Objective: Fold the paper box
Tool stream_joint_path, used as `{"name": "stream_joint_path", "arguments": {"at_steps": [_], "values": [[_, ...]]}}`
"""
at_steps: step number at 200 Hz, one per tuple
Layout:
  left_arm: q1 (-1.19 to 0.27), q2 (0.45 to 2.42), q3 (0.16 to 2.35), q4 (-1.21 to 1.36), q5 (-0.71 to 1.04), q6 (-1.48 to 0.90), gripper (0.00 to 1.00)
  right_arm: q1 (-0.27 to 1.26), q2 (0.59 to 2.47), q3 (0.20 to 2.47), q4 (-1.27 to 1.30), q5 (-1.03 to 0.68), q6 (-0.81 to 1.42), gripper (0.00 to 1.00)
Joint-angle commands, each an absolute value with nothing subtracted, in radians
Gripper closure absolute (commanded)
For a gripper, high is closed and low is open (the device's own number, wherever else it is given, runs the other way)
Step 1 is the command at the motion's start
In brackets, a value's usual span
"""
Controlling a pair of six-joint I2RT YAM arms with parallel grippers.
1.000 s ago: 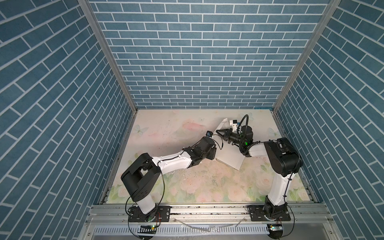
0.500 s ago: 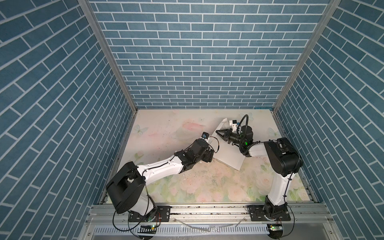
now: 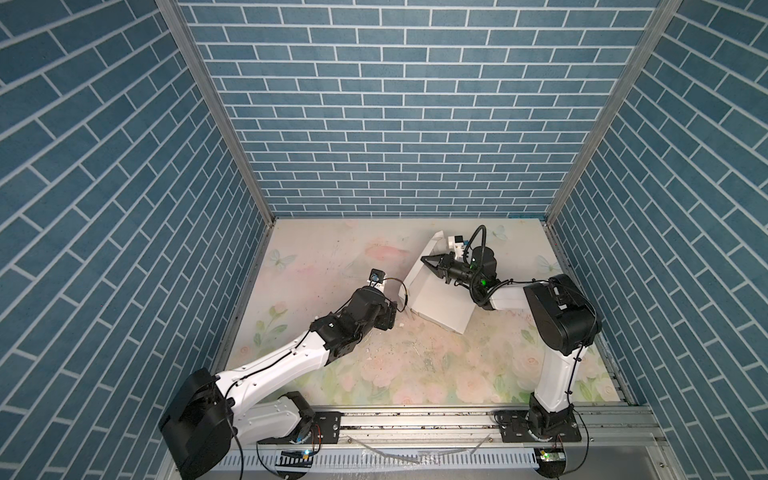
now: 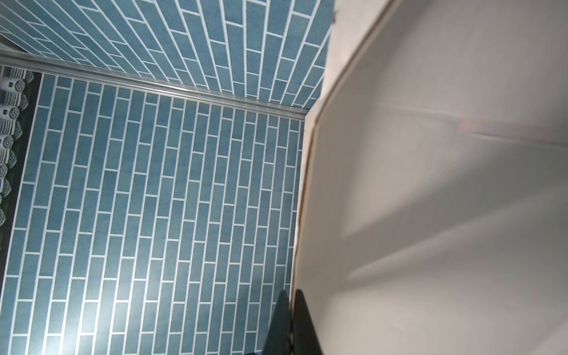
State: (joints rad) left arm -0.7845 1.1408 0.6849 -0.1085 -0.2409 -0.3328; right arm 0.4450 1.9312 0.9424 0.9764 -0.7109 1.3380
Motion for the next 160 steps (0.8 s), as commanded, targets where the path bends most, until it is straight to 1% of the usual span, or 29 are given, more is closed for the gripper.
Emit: {"name": "stream_joint_path", "arguments": {"at_steps": [1, 21, 51, 83, 103, 160], "values": [[-0.775, 1.108, 0.643, -0.156, -0.273, -0.333, 0.26, 0.463, 1.911, 1.006, 1.022, -0.662, 1.41, 1.0], [-0.77, 1.118, 0.624, -0.134, -0.284, -0.328, 0.27, 0.466, 1.923, 1.023, 1.038, -0.657, 1.429, 1.0], [-0.761, 1.193, 0.642, -0.079, -0.283, -0.294, 0.3, 0.466, 1.964, 1.031, 1.081, -0.679, 1.45, 1.0], [-0.755, 1.279, 0.686, -0.036, -0.288, -0.243, 0.37, 0.463, 2.013, 1.019, 1.168, -0.683, 1.491, 1.0], [-0.754, 1.313, 0.694, -0.001, -0.258, -0.231, 0.42, 0.461, 2.019, 1.008, 1.18, -0.681, 1.491, 1.0], [-0.753, 1.399, 0.689, 0.109, -0.196, -0.201, 0.44, 0.454, 2.014, 0.995, 1.177, -0.69, 1.485, 1.0]]}}
